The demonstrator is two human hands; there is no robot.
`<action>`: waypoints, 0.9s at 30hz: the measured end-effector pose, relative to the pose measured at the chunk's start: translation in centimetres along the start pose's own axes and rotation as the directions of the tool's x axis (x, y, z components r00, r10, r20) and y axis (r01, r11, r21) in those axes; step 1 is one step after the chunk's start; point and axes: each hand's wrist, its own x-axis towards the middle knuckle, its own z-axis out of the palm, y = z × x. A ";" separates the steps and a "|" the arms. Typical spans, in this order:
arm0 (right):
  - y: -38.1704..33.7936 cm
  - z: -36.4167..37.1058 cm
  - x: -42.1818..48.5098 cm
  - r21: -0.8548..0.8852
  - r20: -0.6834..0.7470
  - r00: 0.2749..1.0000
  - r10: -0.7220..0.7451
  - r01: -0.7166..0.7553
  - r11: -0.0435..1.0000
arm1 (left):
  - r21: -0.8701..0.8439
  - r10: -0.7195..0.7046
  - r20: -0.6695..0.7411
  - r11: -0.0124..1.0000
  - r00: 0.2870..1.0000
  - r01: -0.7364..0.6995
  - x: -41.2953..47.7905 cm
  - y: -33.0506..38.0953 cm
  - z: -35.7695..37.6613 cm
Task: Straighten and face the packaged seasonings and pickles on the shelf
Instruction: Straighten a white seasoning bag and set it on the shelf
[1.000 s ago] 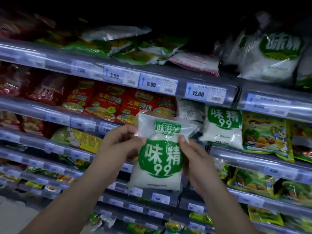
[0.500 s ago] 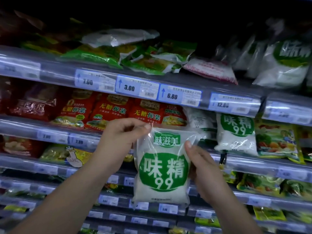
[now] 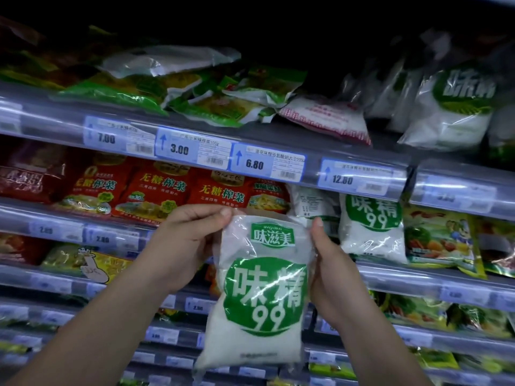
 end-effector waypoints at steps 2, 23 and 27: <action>0.3 -0.5 -0.4 0.033 0.112 0.992 0.061 -0.065 0.997 | -0.085 -0.056 -0.021 0.995 0.998 0.054 0.3 -0.6 0.7; 2.6 -3.4 0.7 -0.231 0.012 0.993 -0.117 0.116 0.966 | 0.573 -0.199 0.053 0.808 0.978 0.134 -0.1 -1.6 0.1; 1.9 -3.0 0.2 -0.215 0.014 0.994 -0.110 0.111 0.970 | 0.386 -0.086 0.033 0.920 0.996 0.066 0.8 -2.0 0.4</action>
